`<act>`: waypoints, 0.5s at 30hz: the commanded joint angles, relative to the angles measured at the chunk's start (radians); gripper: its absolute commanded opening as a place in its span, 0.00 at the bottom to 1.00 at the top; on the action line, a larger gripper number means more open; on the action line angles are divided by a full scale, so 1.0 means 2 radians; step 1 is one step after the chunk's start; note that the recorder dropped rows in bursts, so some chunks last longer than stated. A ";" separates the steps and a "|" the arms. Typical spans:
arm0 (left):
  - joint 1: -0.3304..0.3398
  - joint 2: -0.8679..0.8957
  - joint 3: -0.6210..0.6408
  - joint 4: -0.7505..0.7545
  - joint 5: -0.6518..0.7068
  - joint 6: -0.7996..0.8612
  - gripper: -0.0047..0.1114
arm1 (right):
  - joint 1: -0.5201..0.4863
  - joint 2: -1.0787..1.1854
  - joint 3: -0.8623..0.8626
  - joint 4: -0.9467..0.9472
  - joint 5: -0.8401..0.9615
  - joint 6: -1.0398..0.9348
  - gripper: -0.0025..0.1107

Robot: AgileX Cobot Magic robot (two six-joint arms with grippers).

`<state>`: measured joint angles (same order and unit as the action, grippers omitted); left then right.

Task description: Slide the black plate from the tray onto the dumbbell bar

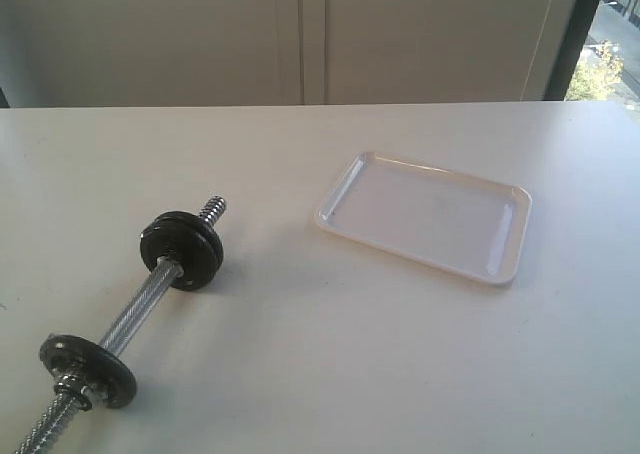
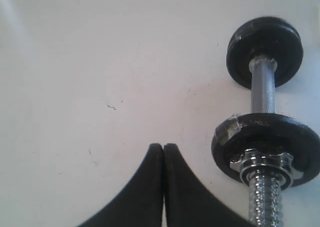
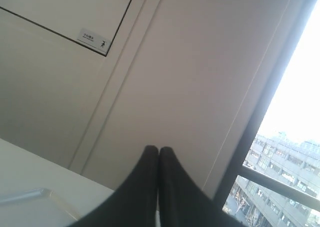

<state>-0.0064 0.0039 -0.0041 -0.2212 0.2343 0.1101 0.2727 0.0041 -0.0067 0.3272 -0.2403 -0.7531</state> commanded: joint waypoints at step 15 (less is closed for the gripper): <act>-0.003 -0.002 0.002 0.083 -0.012 -0.067 0.04 | -0.003 -0.002 0.003 -0.003 -0.001 -0.003 0.02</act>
<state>-0.0064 0.0039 -0.0041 -0.0552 0.2172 -0.0540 0.2727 0.0041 -0.0067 0.3272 -0.2403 -0.7531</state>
